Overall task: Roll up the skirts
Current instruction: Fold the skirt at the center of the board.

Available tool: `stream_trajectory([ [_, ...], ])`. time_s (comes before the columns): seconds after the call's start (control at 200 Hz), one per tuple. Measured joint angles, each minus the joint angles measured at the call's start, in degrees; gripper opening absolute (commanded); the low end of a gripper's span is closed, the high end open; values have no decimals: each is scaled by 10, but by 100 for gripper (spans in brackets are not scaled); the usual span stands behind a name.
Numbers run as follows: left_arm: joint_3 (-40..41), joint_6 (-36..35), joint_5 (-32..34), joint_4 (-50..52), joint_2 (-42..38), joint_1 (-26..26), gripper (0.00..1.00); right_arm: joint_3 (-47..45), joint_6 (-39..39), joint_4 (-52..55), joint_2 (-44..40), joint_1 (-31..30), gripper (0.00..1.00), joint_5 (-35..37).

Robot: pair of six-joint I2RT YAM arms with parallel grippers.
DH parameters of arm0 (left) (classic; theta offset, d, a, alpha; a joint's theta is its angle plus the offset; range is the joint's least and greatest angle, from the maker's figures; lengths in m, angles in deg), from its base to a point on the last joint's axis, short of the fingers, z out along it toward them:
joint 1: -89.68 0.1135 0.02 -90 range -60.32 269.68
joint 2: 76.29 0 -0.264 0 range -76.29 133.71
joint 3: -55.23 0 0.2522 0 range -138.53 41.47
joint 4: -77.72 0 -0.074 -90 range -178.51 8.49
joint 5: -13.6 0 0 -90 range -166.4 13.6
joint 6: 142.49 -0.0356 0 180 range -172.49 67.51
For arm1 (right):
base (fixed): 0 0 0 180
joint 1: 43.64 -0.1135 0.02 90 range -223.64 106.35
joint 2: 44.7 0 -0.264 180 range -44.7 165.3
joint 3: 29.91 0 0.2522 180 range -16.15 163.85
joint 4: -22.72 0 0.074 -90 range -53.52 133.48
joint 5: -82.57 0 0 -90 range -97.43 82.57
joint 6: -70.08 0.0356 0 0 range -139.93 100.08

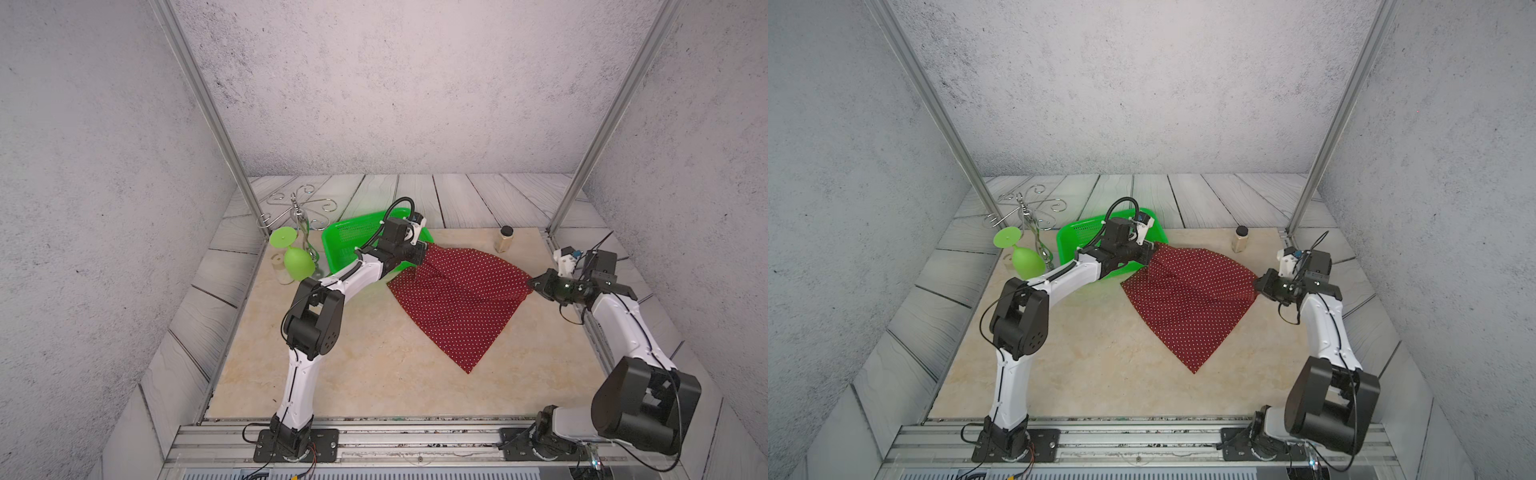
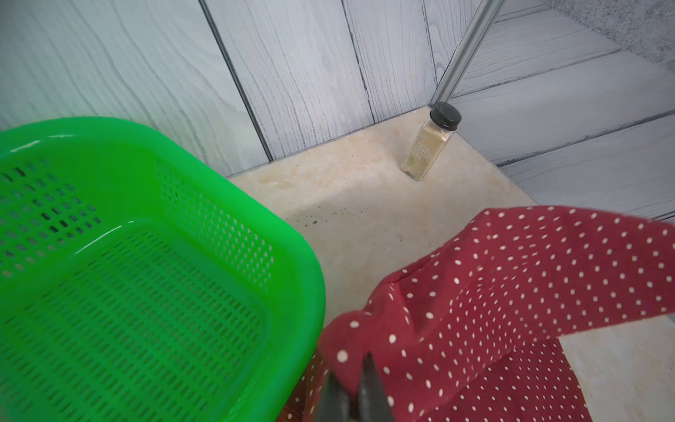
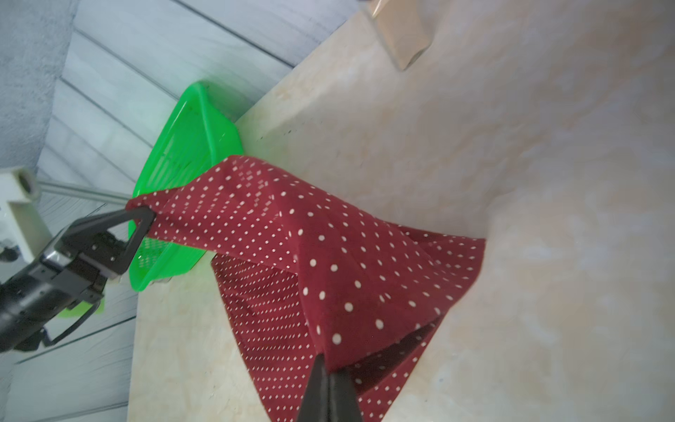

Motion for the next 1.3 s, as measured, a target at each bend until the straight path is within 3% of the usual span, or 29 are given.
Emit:
stream_trajectory([
  [0.175,52,-38,-31,-45,-50,23,7,-61,15,5,-70,-51,0,-15],
  [0.615,333,-208,-138,-164,-224,74,7,-150,63,52,-157,-173,0,-34],
  [0.796,414,-245,-162,-174,-277,104,7,-171,95,84,-173,-203,0,-19],
  [1.161,440,-322,-171,-69,-316,116,8,-230,150,90,-174,-282,1,15],
  [1.221,444,-338,-168,-42,-328,117,9,-238,157,90,-174,-292,7,22],
  [1.276,446,-351,-163,-13,-340,118,11,-245,164,90,-174,-301,22,27],
  [1.301,447,-359,-156,2,-346,120,17,-249,169,90,-174,-305,30,29],
])
